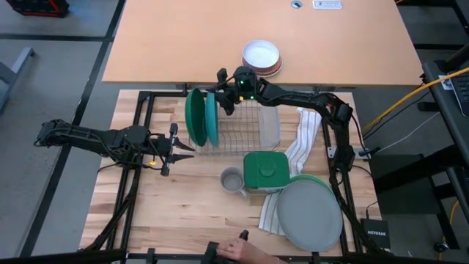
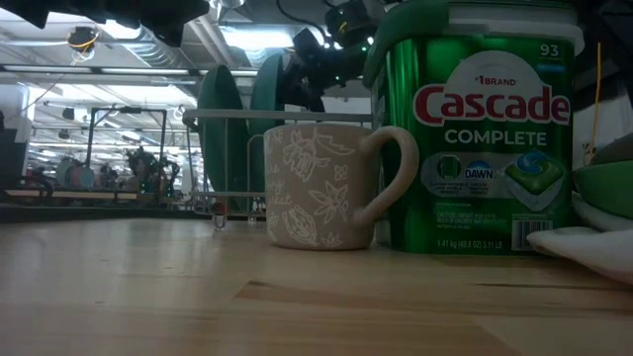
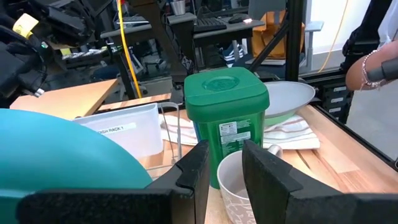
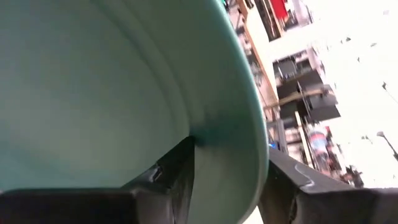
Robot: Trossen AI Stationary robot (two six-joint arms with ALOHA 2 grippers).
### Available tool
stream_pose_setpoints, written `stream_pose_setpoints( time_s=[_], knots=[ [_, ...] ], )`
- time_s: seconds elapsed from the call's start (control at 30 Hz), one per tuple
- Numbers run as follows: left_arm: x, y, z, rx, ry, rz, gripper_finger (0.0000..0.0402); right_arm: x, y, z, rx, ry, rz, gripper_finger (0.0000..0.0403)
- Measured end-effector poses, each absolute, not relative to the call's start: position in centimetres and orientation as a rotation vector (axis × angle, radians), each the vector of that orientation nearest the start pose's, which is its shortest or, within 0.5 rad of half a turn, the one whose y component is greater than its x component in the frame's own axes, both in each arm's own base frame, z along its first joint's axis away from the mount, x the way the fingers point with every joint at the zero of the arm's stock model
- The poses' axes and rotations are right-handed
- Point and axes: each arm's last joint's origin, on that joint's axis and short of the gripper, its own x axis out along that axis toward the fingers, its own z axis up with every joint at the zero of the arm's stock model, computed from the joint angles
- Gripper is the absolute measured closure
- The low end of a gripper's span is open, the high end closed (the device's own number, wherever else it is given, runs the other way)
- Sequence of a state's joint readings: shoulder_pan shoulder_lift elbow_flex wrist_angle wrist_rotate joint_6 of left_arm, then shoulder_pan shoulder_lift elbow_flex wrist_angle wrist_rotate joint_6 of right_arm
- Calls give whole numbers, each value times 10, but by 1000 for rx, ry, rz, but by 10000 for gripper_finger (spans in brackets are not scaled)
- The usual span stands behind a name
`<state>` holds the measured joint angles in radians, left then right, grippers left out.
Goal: Sort dishes
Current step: Put the blue plate in the dish rack
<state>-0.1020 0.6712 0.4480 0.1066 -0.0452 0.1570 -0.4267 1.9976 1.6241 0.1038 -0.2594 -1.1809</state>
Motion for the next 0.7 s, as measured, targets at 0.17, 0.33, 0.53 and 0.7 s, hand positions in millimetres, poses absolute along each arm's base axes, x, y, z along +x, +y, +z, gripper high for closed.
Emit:
stream_pose_setpoints(
  time_s=[0.17, 0.33, 0.53, 0.7],
  knots=[
    [161, -15, 261, 165, 112, -66, 318, 436, -181, 285, -1042, 374, -80, 259],
    [161, -15, 261, 165, 112, -66, 318, 439, -175, 284, -1046, 402, -116, 259],
    [161, -15, 261, 164, 112, -66, 318, 436, -173, 289, -1042, 403, -115, 259],
    [161, -15, 261, 164, 113, -66, 318, 435, -172, 301, -992, 461, -59, 259]
  ],
)
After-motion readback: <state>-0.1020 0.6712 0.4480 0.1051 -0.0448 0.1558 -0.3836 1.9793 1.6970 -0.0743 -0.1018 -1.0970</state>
